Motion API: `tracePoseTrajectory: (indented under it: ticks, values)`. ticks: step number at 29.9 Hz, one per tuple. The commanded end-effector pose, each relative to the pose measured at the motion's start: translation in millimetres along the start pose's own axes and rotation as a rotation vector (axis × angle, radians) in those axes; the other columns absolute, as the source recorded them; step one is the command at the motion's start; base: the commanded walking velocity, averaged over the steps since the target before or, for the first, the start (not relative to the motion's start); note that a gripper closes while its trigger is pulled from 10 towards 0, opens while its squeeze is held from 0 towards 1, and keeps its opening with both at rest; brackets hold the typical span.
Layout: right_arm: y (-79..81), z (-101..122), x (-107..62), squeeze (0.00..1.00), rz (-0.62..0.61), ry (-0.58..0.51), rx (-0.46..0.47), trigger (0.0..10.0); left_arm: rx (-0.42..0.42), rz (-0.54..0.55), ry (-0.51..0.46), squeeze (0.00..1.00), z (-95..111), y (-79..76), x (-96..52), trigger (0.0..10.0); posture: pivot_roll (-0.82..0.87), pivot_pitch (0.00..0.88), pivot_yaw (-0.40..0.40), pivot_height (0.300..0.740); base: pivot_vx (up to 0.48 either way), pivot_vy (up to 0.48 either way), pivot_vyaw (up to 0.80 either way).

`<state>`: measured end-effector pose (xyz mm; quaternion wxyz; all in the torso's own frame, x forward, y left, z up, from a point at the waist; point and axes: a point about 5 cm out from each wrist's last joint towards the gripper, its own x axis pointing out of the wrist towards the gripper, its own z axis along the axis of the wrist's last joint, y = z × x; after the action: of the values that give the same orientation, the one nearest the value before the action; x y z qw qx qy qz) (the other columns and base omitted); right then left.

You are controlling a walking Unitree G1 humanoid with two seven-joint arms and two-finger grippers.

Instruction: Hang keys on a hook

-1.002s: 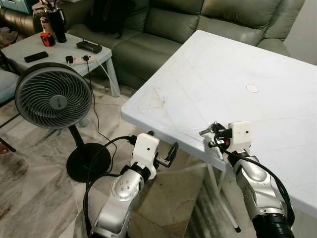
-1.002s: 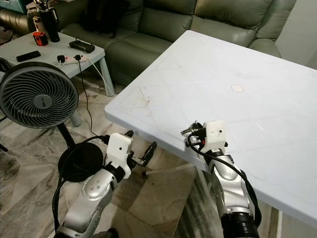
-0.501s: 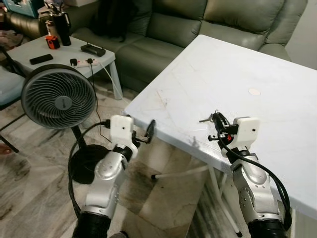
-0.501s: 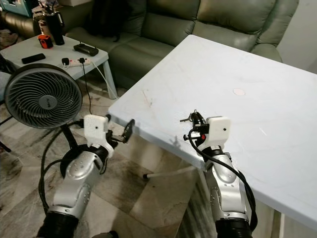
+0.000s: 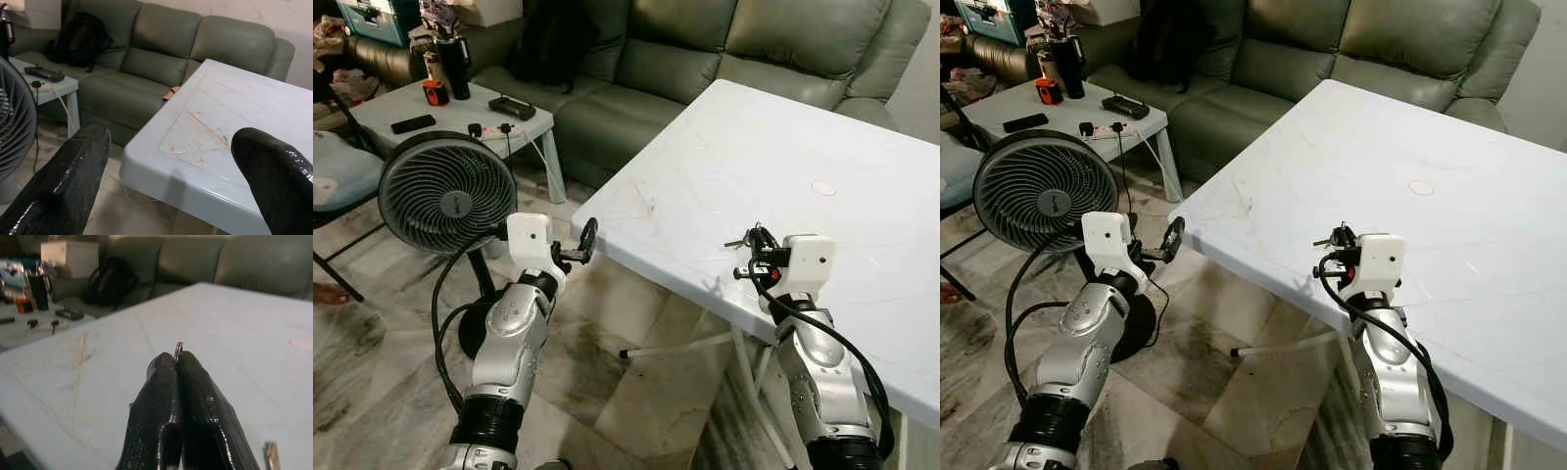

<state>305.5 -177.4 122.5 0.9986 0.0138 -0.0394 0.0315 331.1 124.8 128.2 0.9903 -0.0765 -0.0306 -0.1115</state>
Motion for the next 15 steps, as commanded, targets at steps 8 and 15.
tracePoseTrajectory:
  ticks: [8,15]
  values:
    - [2.3,-3,1.9,0.00,0.001,0.028,-0.035,10.0,0.014,0.048,-0.014,0.00,2,5.6,6.4,10.0,0.05,0.000,-0.018,0.740,0.000,0.000,-0.70]
    - [2.6,-5,3.3,0.00,-0.003,0.036,-0.039,10.0,0.004,0.064,-0.020,0.00,3,10.6,8.1,10.0,0.05,0.000,-0.014,0.740,0.000,0.000,-0.72]
